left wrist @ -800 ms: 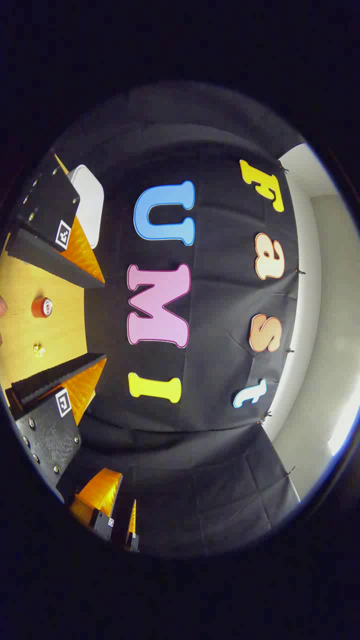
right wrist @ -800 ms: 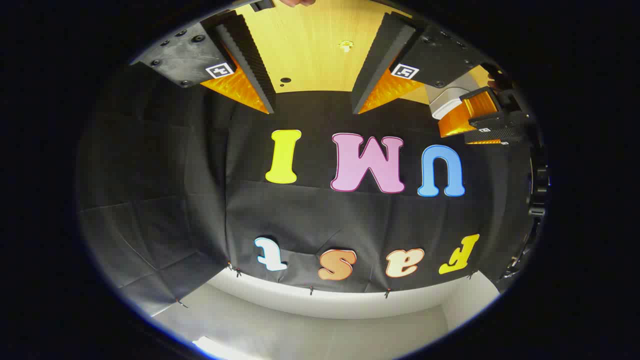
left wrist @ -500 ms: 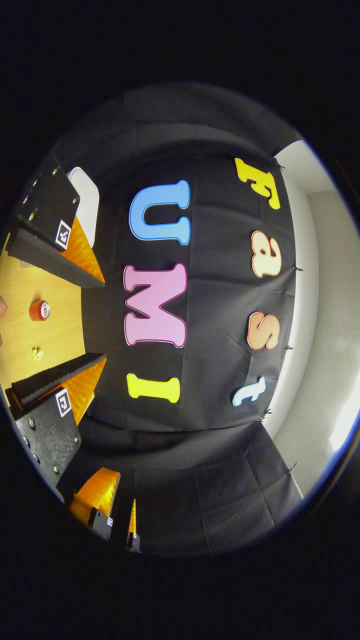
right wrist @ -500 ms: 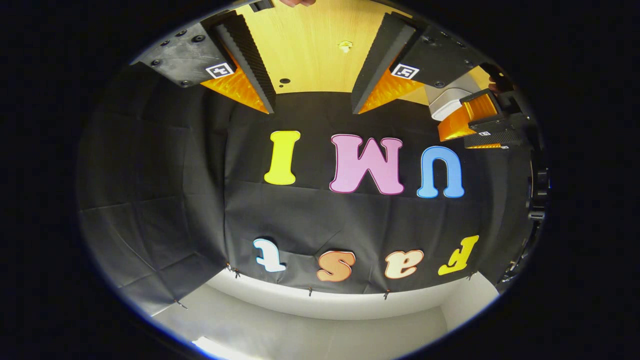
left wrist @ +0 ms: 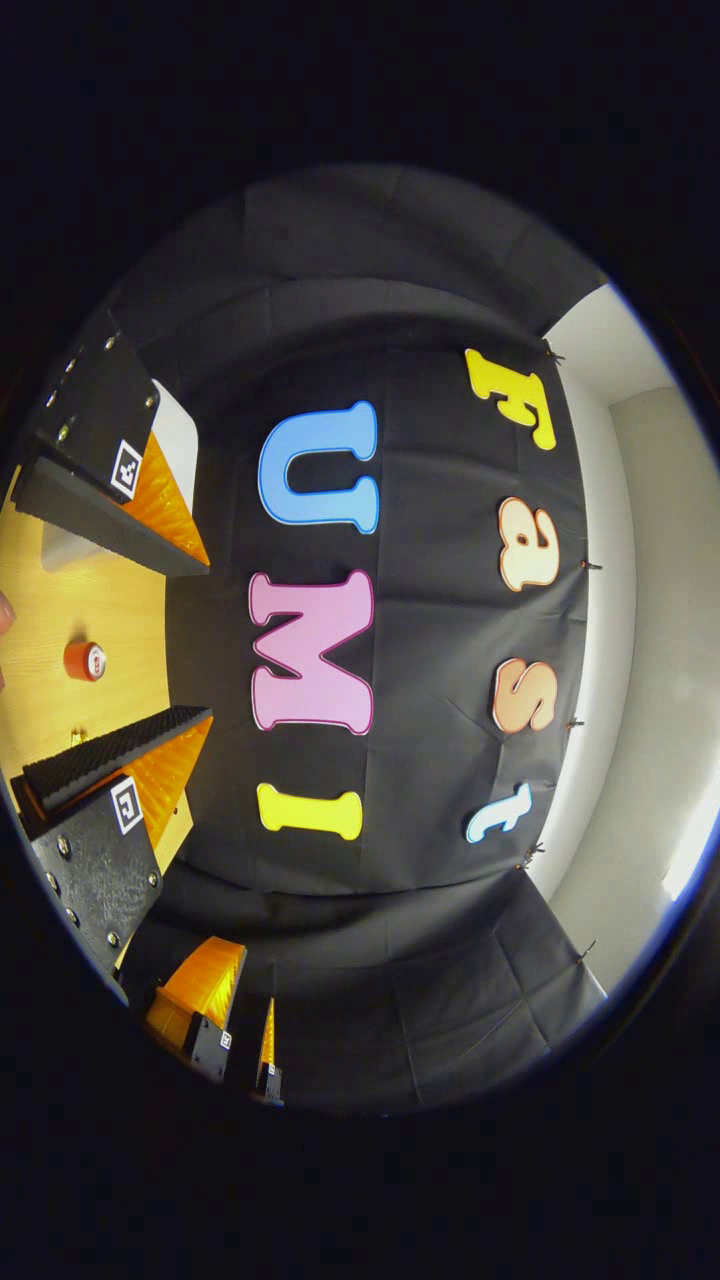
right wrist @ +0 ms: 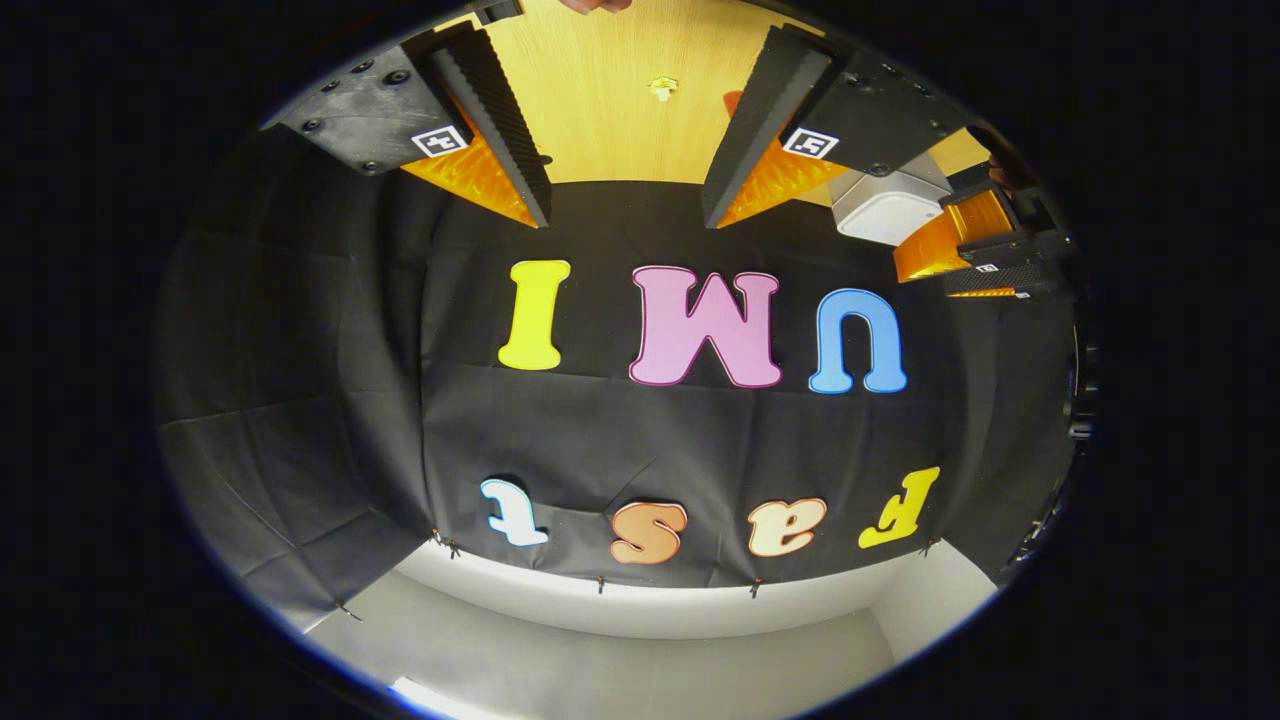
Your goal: Press the lid of the desktop garbage bin to open it, pick up the crumpled paper on the desktop and throw it into the bin, then pick up the pop can on the desktop and drop it into the bin, and finally close the garbage bin lid.
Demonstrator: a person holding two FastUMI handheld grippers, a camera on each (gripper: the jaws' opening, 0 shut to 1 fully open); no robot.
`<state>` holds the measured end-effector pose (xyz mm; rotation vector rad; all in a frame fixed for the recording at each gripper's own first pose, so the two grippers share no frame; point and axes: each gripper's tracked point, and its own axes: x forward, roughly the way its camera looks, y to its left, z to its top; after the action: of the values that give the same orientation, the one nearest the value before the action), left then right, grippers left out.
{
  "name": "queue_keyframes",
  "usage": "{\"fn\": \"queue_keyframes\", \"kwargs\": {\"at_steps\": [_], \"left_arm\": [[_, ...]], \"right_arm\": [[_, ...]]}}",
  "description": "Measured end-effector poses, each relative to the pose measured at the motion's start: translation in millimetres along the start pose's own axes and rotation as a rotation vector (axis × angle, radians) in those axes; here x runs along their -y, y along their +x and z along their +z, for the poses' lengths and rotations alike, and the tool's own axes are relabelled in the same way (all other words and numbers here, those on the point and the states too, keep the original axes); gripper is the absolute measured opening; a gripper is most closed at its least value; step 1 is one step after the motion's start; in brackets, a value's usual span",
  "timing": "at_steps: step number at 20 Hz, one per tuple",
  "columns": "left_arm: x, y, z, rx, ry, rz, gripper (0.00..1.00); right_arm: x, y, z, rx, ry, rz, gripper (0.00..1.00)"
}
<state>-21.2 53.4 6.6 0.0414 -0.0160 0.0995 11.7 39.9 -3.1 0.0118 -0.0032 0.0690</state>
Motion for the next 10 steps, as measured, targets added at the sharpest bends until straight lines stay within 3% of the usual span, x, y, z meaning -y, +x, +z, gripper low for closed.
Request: {"fn": "queue_keyframes", "kwargs": {"at_steps": [10], "left_arm": [[-30.3,-15.5,-11.5,-0.027,-0.009,0.049,0.86]], "right_arm": [[-18.0,-5.4,-0.7,0.010,-0.005,0.037,0.98]]}}
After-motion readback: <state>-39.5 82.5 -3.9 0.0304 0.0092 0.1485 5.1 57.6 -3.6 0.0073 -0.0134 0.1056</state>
